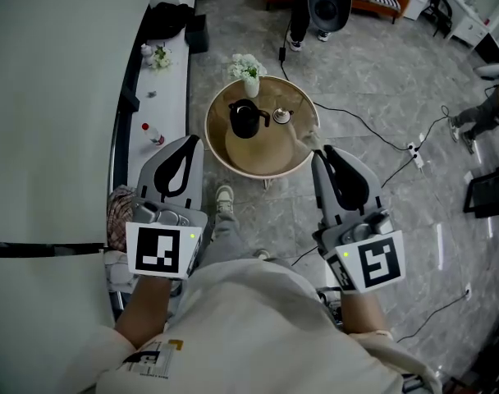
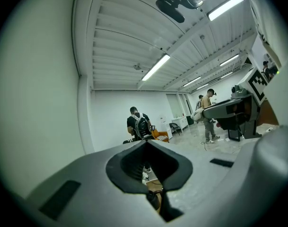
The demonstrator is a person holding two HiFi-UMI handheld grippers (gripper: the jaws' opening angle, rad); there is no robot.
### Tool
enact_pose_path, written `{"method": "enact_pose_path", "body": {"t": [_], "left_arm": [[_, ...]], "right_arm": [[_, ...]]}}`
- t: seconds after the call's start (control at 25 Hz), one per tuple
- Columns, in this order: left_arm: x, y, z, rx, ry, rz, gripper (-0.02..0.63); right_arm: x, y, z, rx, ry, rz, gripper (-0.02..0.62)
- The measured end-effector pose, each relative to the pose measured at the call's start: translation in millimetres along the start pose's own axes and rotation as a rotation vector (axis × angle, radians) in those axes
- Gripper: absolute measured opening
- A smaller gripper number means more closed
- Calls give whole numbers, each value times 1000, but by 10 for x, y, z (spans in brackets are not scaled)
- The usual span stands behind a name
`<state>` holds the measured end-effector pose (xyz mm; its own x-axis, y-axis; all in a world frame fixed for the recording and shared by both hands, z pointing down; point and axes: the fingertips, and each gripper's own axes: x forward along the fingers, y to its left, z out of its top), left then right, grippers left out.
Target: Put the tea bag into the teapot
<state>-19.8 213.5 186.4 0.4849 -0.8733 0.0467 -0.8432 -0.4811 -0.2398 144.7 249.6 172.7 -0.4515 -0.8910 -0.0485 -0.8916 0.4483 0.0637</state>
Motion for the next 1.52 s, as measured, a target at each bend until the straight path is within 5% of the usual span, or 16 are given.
{"method": "enact_pose_path", "body": {"t": [0.56, 1.52], "left_arm": [[988, 676, -359, -27, 30, -62, 8], [2821, 2443, -879, -57, 53, -257, 8]], "right_arm": [[1154, -265, -278, 5, 65, -15, 40], [3751, -509, -540, 56, 207, -93, 40]]}}
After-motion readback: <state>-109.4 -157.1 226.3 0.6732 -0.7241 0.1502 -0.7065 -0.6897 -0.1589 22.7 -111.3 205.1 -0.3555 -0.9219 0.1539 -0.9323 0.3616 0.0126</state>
